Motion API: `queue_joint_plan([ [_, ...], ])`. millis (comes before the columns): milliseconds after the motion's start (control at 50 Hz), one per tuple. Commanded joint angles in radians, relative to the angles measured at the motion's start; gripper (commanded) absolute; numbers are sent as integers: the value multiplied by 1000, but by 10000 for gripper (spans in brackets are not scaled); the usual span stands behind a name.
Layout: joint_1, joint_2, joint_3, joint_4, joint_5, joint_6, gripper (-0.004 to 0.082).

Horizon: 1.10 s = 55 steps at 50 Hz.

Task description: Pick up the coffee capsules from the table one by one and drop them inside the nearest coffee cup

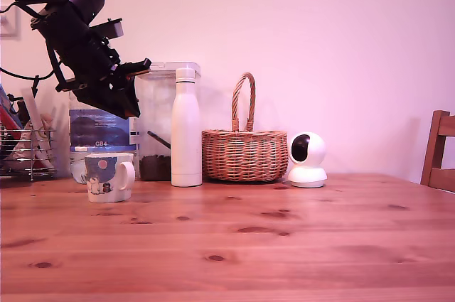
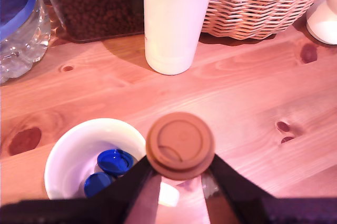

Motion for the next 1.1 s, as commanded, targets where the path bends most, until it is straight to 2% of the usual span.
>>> queue_joint_plan([
  [0, -7, -4, -19, -16, -3, 1, 150],
  [220, -7, -5, -19, -23, -3, 3, 148],
  [260, -7, -5, -19, -30, -3, 21, 148],
  [340, -3, -5, -19, -43, -11, 31, 148],
  [780, 68, -68, -19, -152, -47, 61, 148],
  [820, 73, -72, -19, -161, -49, 75, 148],
  [1080, 79, -72, -19, -169, -61, 80, 148],
])
